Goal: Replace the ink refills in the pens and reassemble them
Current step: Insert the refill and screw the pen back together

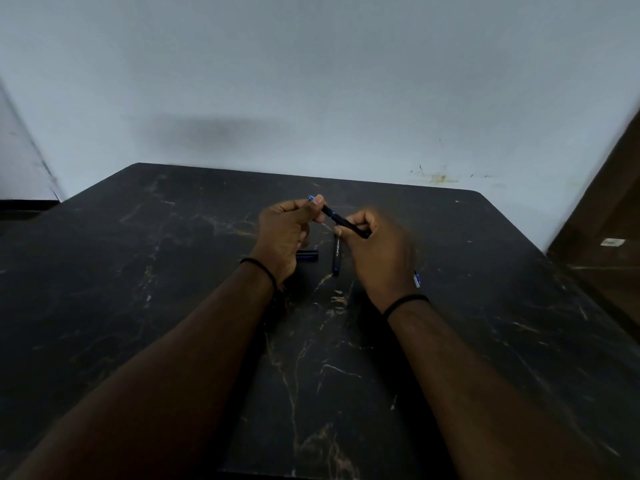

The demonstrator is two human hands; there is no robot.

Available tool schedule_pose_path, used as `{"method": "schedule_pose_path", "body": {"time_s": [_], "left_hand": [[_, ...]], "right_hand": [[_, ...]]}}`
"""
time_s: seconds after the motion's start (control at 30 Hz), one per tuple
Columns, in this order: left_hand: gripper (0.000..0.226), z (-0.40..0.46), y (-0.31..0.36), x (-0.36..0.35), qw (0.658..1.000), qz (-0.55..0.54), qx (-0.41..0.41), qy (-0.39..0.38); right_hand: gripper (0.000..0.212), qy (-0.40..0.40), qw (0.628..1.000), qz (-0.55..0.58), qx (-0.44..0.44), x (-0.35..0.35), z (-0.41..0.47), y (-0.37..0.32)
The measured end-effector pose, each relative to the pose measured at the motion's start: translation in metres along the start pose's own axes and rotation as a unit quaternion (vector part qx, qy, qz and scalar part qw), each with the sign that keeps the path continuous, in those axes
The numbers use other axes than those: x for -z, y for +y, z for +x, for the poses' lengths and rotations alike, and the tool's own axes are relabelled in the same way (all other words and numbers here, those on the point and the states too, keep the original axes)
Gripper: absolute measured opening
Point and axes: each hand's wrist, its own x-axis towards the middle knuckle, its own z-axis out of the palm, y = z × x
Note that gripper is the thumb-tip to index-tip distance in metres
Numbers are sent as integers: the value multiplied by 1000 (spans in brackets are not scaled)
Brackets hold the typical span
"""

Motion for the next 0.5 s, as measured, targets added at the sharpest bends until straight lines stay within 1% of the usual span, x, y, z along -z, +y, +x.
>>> {"method": "schedule_pose_path", "body": {"time_s": [0.17,0.5], "left_hand": [[17,-1,2,0,1000,-12,-2,20],[16,-3,6,-1,1000,4,8,24]], "right_hand": [[17,11,1000,-1,-4,1,0,0],[11,-16,1000,12,11,5,-2,-1]]}}
